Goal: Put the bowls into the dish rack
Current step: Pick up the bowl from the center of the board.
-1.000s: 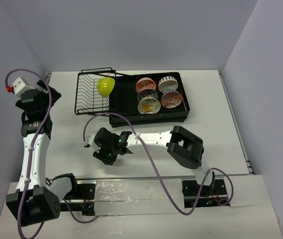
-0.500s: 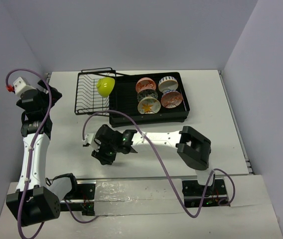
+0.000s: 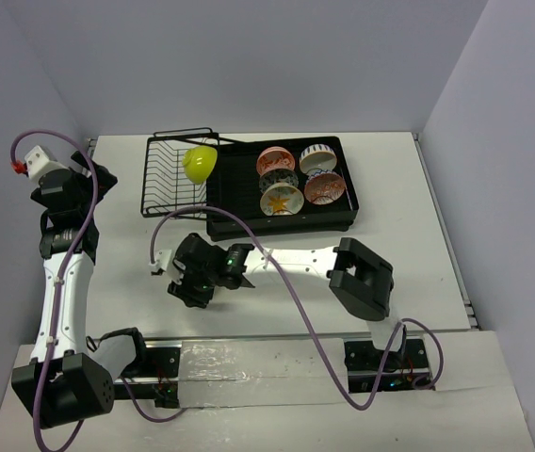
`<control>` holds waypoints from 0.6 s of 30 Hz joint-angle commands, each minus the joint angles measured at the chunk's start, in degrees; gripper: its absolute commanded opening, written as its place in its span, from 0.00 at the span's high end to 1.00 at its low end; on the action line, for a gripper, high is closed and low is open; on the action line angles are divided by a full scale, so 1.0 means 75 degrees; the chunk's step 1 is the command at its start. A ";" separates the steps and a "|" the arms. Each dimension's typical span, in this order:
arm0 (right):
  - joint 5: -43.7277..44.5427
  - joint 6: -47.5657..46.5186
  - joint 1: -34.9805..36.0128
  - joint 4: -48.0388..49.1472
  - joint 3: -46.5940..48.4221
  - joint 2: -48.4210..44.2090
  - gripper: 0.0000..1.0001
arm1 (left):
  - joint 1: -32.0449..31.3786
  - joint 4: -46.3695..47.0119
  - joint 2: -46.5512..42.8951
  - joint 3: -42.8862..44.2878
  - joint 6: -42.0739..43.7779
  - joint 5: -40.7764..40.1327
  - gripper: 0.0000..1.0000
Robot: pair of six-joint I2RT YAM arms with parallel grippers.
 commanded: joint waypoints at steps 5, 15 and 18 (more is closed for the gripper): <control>0.0216 -0.0360 -0.0014 -0.0093 0.0392 0.0271 0.58 | 0.0042 0.0237 0.0005 0.0048 0.0005 0.0170 0.01; 0.0380 -0.0501 -0.0119 -0.0081 0.0404 0.0341 0.58 | 0.0042 0.0272 0.0028 0.0048 0.0005 0.0217 0.01; 0.0450 -0.0466 -0.0166 -0.0011 0.0369 0.0400 0.58 | 0.0042 0.0261 0.0028 0.0060 0.0005 0.0240 0.01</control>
